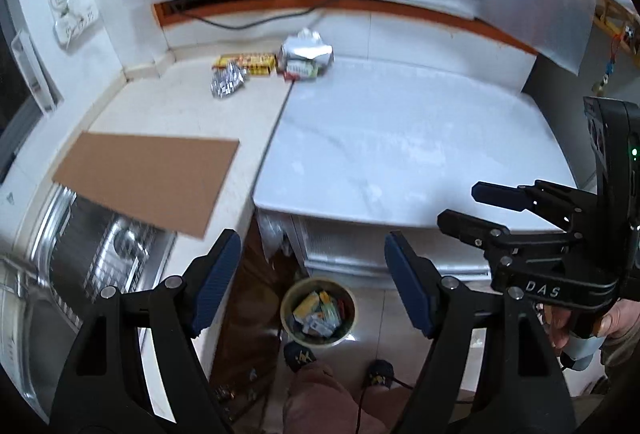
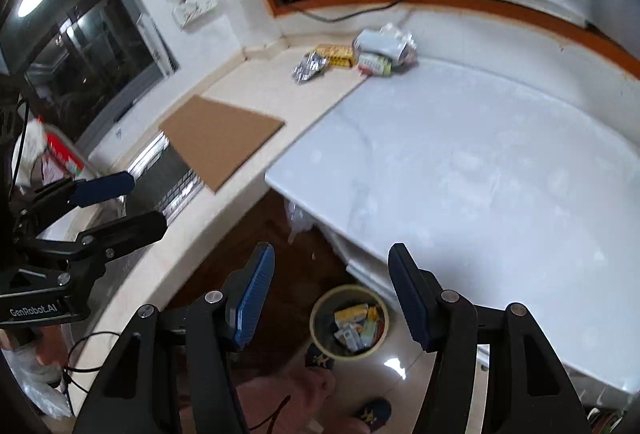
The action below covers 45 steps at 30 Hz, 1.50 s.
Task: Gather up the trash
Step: 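Raise both tools back up toward the remaining trash on the table, then grasp the crumpled white tissue with the right tool while the left grasps the silver foil ball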
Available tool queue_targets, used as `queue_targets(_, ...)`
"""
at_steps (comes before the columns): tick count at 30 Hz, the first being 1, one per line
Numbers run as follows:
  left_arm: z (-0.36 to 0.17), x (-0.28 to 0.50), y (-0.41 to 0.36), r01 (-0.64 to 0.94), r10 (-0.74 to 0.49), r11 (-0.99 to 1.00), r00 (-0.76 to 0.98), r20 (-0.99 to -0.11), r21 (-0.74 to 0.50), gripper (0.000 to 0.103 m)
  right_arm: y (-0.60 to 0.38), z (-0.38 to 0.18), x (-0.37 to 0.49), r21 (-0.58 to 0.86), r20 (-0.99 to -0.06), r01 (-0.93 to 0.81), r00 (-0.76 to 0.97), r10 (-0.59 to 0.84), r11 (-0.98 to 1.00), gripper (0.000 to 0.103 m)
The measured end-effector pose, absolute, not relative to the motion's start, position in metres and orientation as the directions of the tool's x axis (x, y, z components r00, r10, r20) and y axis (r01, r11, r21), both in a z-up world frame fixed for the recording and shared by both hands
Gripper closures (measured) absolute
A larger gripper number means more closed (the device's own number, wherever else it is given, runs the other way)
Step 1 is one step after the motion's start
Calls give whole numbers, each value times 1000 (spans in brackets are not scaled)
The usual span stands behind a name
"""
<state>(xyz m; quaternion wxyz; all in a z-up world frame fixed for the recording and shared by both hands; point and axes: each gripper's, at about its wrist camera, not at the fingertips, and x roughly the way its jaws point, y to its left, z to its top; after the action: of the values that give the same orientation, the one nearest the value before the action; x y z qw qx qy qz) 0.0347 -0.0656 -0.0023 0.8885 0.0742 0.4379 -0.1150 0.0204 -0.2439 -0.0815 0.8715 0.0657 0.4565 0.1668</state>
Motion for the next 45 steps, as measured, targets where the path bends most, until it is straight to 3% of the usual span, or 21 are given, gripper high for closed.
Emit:
queue_targets(12, 49, 142, -20, 285, -180, 958, 645, -743, 16, 31, -238, -21, 120, 243, -729, -121, 632, 263, 962, 42)
queue_targets(27, 31, 249, 50, 221, -216, 971, 632, -745, -94, 31, -207, 21, 262, 140, -730, -31, 672, 124, 990, 42)
queue_targets(36, 0, 331, 67, 41, -117, 992, 632, -766, -117, 31, -216, -12, 391, 202, -769, -87, 602, 213, 975, 42)
queue_targets(45, -68, 418, 48, -53, -87, 989, 555, -827, -139, 31, -225, -95, 515, 201, -831, -67, 517, 206, 977, 42)
